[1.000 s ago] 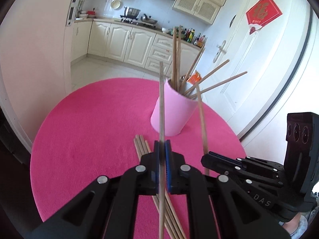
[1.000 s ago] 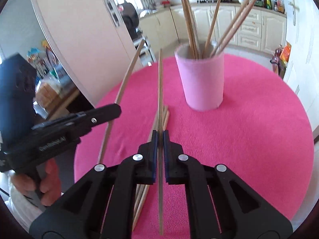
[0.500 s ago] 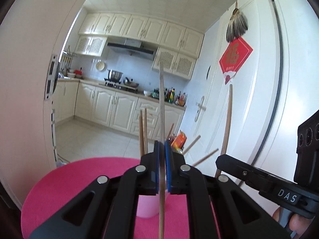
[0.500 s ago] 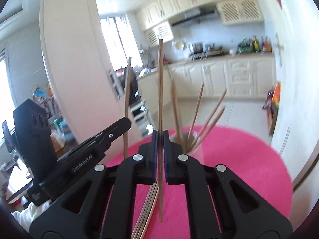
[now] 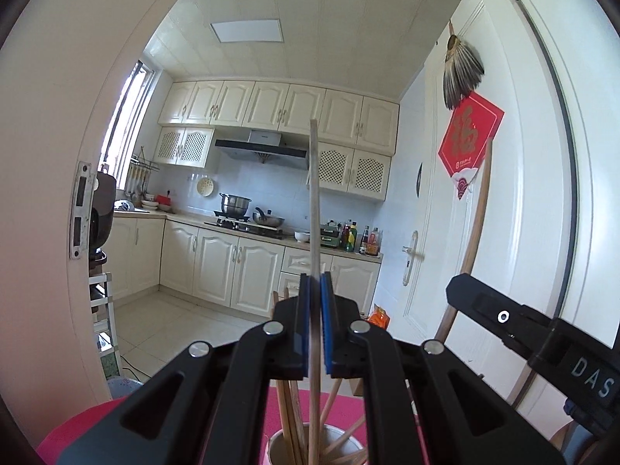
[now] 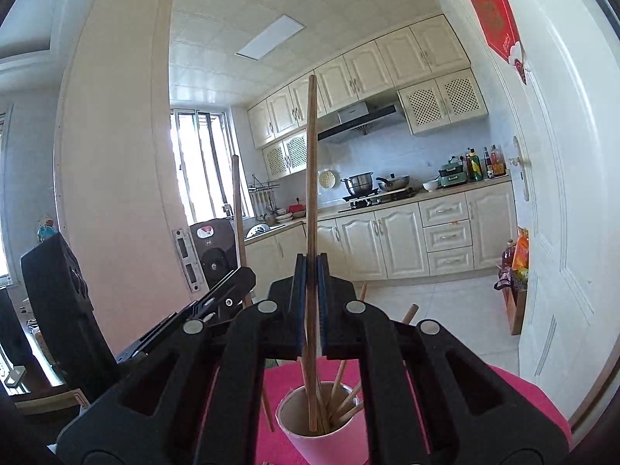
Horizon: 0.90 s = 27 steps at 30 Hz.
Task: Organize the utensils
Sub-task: 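Lower both chopsticks into the pink cup and open both grippers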
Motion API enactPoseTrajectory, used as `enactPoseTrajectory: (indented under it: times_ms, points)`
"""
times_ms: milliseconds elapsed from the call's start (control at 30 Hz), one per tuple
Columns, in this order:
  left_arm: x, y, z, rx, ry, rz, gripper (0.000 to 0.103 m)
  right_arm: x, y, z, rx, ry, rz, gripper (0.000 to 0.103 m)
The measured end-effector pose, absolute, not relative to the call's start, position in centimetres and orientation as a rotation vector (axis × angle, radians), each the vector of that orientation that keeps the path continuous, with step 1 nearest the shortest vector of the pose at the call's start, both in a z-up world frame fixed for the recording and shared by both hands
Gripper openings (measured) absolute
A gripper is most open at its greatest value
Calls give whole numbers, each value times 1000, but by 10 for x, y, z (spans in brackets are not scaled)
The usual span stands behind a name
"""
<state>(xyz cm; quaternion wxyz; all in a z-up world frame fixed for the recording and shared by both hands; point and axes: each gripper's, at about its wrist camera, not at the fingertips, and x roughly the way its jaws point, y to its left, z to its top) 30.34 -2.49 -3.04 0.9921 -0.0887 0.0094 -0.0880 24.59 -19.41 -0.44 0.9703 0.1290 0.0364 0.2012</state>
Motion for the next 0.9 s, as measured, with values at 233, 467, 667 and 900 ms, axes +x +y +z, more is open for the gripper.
enactPoseTrajectory:
  times_ms: [233, 467, 667, 900]
  points:
    - [323, -24, -44, -170, 44, -173, 6, 258, -186, -18, 247, 111, 417, 6]
    - [331, -22, -54, -174, 112, -178, 7, 262, -190, -19, 238, 126, 415, 6]
    - [324, -19, -52, -147, 135, -170, 31, 260, -190, -18, 234, 138, 410, 6]
    - [314, -11, -45, -158, 158, -164, 34, 252, -189, -13, 225, 139, 403, 6]
